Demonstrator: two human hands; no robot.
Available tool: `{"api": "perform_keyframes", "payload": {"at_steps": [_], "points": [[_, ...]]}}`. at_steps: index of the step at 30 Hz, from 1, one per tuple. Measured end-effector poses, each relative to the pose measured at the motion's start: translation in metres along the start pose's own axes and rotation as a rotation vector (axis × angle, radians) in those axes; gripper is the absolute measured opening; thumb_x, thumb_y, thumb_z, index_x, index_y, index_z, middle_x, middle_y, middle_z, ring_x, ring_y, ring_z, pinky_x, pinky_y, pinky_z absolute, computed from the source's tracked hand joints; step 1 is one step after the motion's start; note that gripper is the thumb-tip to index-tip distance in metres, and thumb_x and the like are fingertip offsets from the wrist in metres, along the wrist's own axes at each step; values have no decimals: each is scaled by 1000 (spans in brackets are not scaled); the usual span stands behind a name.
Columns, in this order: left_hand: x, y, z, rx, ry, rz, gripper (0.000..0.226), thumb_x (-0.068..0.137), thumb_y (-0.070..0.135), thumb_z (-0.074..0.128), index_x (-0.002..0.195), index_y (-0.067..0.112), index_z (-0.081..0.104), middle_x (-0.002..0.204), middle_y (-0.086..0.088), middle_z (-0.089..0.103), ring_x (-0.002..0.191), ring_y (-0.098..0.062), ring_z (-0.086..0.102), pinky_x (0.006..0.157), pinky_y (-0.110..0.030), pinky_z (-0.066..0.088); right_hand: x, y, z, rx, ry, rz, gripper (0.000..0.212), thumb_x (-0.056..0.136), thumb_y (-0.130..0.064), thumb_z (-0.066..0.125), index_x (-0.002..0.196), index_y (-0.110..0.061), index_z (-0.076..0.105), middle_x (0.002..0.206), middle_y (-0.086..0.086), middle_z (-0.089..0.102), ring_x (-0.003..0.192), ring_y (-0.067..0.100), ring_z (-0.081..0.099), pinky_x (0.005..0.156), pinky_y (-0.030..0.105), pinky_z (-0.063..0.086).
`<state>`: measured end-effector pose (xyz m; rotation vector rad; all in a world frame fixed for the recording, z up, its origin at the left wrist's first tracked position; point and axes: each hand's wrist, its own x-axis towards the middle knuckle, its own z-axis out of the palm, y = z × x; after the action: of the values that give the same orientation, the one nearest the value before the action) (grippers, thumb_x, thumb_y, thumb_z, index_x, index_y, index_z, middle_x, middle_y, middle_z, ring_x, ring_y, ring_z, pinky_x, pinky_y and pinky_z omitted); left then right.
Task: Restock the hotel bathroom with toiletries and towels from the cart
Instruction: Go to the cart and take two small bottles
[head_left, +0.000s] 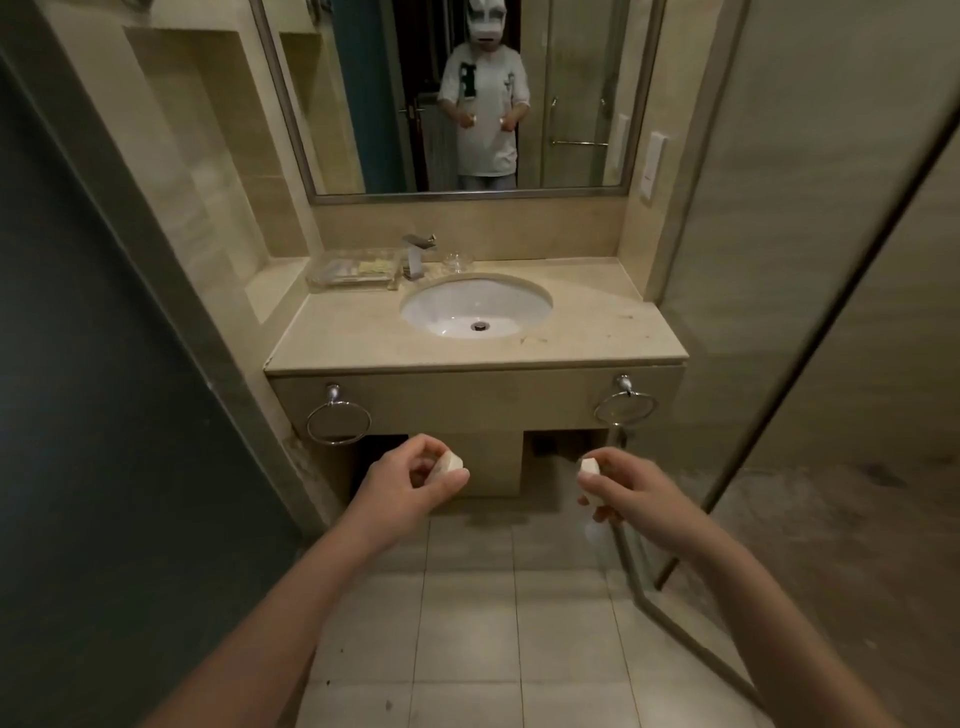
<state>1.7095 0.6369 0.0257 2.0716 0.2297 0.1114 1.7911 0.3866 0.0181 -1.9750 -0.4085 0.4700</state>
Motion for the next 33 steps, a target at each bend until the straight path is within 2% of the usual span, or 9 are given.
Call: {"api": "perform_keyframes", "payload": {"at_steps": [4, 9, 11, 13, 14, 17, 22, 29, 33], "points": [[76, -3, -1, -37, 48, -45, 23, 83, 33, 66, 100, 20, 60, 95, 3, 67, 92, -15, 63, 78, -24, 49, 90, -5, -28, 32, -15, -17, 6, 91, -25, 58, 93, -21, 61, 81, 1, 65, 78, 18, 62, 67, 32, 50], [156, -19, -17, -10, 77, -58, 21, 81, 28, 69, 98, 18, 61, 94, -1, 67, 93, -22, 63, 76, -21, 49, 186, -11, -34, -13, -106, -14, 9, 90, -28, 58, 97, -21, 61, 82, 3, 67, 71, 12, 61, 64, 25, 50], [190, -28, -29, -8, 83, -47, 28, 74, 39, 72, 94, 22, 62, 91, 1, 67, 88, -19, 63, 73, -17, 48, 225, -14, -33, -20, -105, -18, 5, 90, -25, 58, 93, -22, 60, 78, 3, 66, 65, 13, 59, 61, 24, 47], [227, -37, -43, -10, 94, -27, 41, 62, 56, 66, 91, 27, 62, 91, 3, 67, 88, -15, 64, 74, -17, 48, 266, -19, -29, -23, -105, -18, 4, 90, -24, 59, 93, -21, 60, 76, 2, 65, 66, 15, 59, 59, 23, 46], [247, -41, -50, -5, 90, -27, 42, 62, 57, 65, 91, 27, 61, 93, 3, 67, 89, -14, 63, 74, -15, 48, 285, -22, -26, -9, -106, -9, 5, 91, -23, 58, 94, -19, 60, 76, 3, 65, 68, 16, 60, 57, 21, 45], [308, -49, -76, 30, 90, -17, 32, 74, 43, 71, 96, 21, 61, 96, 0, 65, 88, -17, 62, 67, -12, 45, 345, -40, -21, -40, -105, 7, 13, 92, -24, 56, 101, -15, 59, 78, 5, 66, 62, 10, 58, 58, 17, 45], [410, -62, -115, 72, 52, -1, 18, 80, 34, 69, 94, 29, 60, 96, 9, 61, 78, -8, 57, 66, -16, 44, 435, -70, -20, -95, -84, 36, 14, 91, -31, 56, 100, -21, 60, 90, 9, 69, 65, 8, 61, 68, 24, 45], [528, -81, -136, 85, 10, -2, 24, 78, 31, 72, 98, 23, 61, 94, 8, 59, 75, -8, 56, 64, -15, 42, 537, -76, -32, -128, -60, 57, 14, 91, -32, 56, 103, -26, 58, 90, 6, 69, 65, 6, 62, 70, 26, 47], [592, -96, -125, 31, 9, -55, 23, 76, 30, 74, 91, 20, 61, 96, -1, 63, 75, -12, 57, 64, -16, 44, 599, -60, -45, -154, -70, 89, 24, 89, -34, 58, 111, -29, 52, 90, 5, 68, 66, 6, 63, 69, 25, 49]]}}
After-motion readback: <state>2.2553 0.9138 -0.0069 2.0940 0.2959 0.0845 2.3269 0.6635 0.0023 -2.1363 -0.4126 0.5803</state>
